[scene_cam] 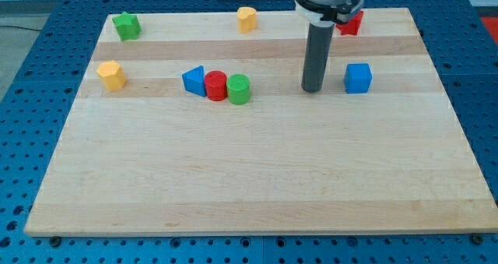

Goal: Push the green circle to the bottom right of the red circle

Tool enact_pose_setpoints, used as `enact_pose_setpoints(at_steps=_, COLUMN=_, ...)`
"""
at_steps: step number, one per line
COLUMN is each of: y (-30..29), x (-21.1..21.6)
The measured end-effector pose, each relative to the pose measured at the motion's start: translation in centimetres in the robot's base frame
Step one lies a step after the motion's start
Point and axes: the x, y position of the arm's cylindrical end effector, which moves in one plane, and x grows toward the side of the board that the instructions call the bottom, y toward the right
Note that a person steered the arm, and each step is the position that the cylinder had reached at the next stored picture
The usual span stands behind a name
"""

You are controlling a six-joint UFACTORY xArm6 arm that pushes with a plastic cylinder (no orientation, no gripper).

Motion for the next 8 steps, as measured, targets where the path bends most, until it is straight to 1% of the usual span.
enact_pose_setpoints(at_steps=4, y=-0.7, x=-0.7)
enact_pose_setpoints(at_steps=6, y=-5.6, x=-4.0)
enact_pose_setpoints(at_steps=7, y=-10.7, x=-3.0)
enact_pose_setpoints(at_steps=8, y=-10.4, x=-0.3)
